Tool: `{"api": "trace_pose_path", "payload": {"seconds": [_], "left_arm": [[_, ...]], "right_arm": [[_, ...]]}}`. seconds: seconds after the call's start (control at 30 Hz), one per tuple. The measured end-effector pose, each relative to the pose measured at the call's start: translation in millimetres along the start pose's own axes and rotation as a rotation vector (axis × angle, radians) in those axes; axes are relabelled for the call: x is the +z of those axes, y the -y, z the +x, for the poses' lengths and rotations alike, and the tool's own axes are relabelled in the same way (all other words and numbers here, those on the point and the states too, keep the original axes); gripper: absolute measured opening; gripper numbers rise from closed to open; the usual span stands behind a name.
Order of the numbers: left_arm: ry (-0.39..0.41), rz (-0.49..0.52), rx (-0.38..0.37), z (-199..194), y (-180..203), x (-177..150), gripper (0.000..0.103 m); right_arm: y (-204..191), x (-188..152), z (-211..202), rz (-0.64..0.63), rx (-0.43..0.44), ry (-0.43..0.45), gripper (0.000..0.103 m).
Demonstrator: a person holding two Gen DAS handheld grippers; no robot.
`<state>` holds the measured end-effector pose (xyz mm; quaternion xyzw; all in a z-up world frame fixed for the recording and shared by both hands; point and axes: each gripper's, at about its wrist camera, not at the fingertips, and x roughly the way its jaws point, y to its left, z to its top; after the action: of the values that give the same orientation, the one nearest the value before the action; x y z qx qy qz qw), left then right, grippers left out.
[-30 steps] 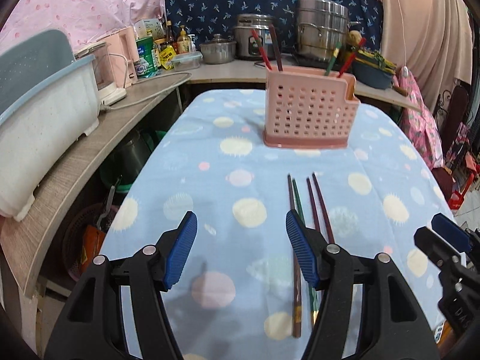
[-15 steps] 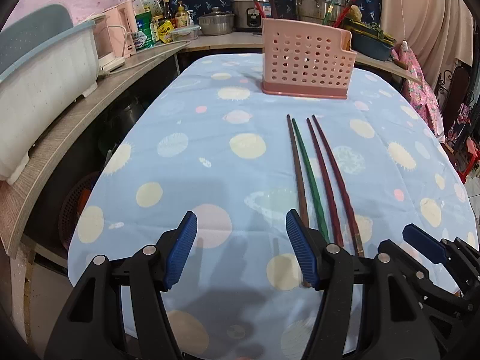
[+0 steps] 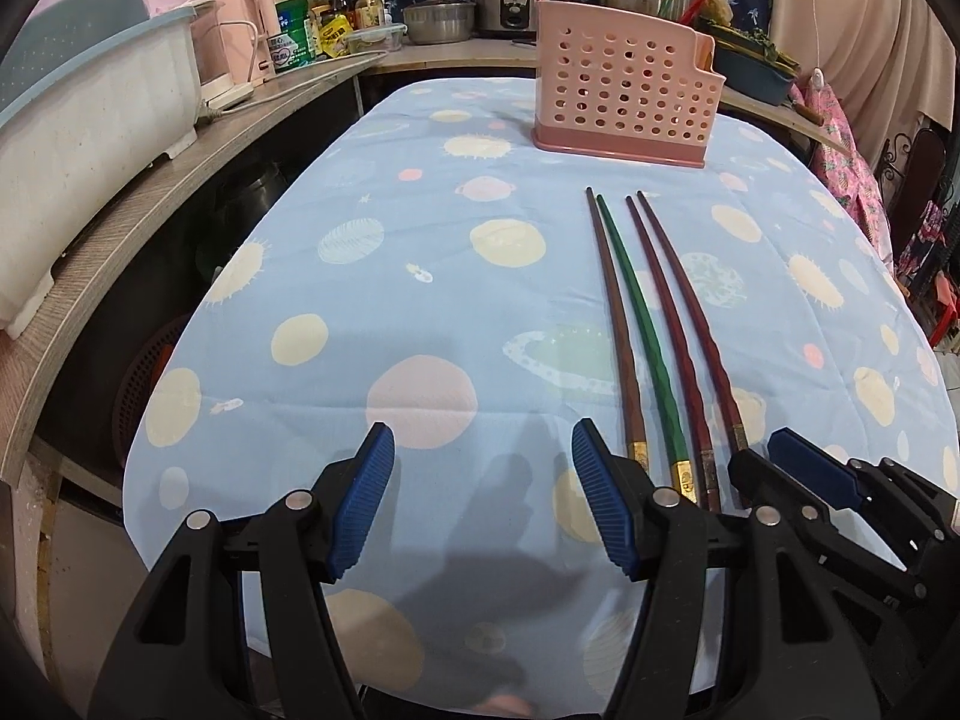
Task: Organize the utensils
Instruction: 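Grasp a dark red chopstick with the right tool while the left tool grasps a brown one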
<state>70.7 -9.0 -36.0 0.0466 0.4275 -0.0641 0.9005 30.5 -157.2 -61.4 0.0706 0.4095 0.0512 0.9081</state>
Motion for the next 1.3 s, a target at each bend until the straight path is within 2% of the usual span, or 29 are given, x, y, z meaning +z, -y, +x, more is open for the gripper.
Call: {"api": "trace_pose_path", "payload": {"seconds": [0.2,0.33,0.43,0.67,0.97,1.17,1.3], "left_arm": [[-0.009,0.006,-0.009,1.9,2.2,-0.7,0.059],[-0.011,0.014,-0.022,1.8,6.6,-2.0,0.063],[-0.013,0.012,-0.042,0.8,9.0,-3.0,0.067],[-0.038,0.014,-0.096,4.7,18.4,-6.6,0.068],[-0.066,0.027,-0.084,16.3,25.7,-11.4,0.066],[-0.057,0.033,-0.07,16.4,25.2,-10.8,0.057],[-0.052,0.045,-0.068,15.0,25.7,-10.7,0.037]], "right_arm": [[-0.8,-1.8,4.1,-0.015,-0.014,-0.002,0.018],[0.9,-2.2,4.4,-0.027,-0.041,0.002,0.009],[7.3,-2.9,2.6,-0.009,-0.047,0.006,0.008],[26.7,-5.4,-3.2,0.049,-0.061,0.01,0.007],[31.5,-8.3,-5.9,0.068,-0.054,0.011,0.007],[30.9,-8.5,-5.9,0.066,-0.055,0.011,0.007],[30.7,-8.6,-5.7,0.066,-0.055,0.011,0.007]]}}
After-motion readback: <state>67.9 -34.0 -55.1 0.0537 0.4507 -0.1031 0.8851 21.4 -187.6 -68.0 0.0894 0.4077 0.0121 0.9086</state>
